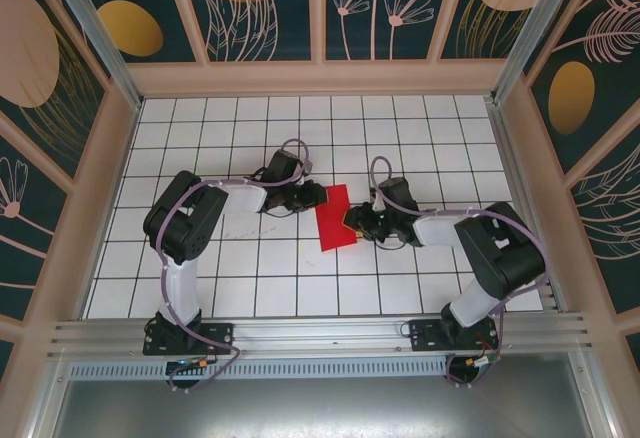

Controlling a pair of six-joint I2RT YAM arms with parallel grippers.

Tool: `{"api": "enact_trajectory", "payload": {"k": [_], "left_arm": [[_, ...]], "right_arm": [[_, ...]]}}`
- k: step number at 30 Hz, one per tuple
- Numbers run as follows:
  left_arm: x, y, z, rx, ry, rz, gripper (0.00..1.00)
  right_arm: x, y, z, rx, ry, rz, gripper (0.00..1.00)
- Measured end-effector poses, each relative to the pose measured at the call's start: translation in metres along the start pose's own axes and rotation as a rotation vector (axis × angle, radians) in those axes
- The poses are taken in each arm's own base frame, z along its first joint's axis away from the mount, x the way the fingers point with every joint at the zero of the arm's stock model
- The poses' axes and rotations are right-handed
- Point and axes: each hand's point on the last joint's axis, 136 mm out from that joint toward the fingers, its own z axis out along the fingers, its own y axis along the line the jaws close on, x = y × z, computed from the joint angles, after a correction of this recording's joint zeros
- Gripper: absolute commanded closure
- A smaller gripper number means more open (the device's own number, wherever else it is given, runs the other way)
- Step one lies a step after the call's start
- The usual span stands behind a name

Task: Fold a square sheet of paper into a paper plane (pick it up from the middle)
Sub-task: Third fold the triangle at the center of the table.

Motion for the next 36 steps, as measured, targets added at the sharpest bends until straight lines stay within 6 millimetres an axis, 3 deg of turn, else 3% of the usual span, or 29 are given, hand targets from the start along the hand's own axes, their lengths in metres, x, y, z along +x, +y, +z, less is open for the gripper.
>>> {"api": "enact_trajectory", "payload": {"k": [6,10,16,19,23,26,28,33,36], "left_arm": [[0.001,0.000,0.000,-0.001,0.004,0.026,0.73],[0.001,0.000,0.000,0.001,0.007,0.041,0.72],[0.000,-0.006,-0.008,-0.003,-0.008,0.080,0.58],[-0.003,-0.014,-0.028,-0.010,-0.059,0.121,0.53],[-0.004,-0.039,-0.070,-0.019,-0.171,0.233,0.48],[0.011,-0.065,-0.096,-0.003,-0.238,0.347,0.47],[0.029,-0.080,-0.103,0.000,-0.256,0.426,0.46],[0.089,-0.099,-0.092,-0.043,-0.227,0.634,0.44],[0.111,-0.102,-0.083,-0.088,-0.219,0.730,0.42]], "right_arm": [[-0.012,-0.001,0.010,-0.014,0.022,-0.011,0.70],[-0.018,0.001,0.012,-0.024,0.026,-0.040,0.80],[-0.017,0.003,0.012,-0.038,0.035,-0.051,0.92],[-0.014,0.001,0.011,-0.051,0.027,-0.008,0.92],[-0.007,-0.004,0.009,-0.037,0.008,0.093,0.92],[-0.005,0.003,0.006,-0.038,-0.016,0.135,0.92],[-0.007,0.010,0.003,-0.049,-0.033,0.149,0.91],[-0.010,0.014,0.000,-0.053,-0.055,0.175,0.91],[-0.011,0.014,0.000,-0.054,-0.057,0.181,0.91]]}}
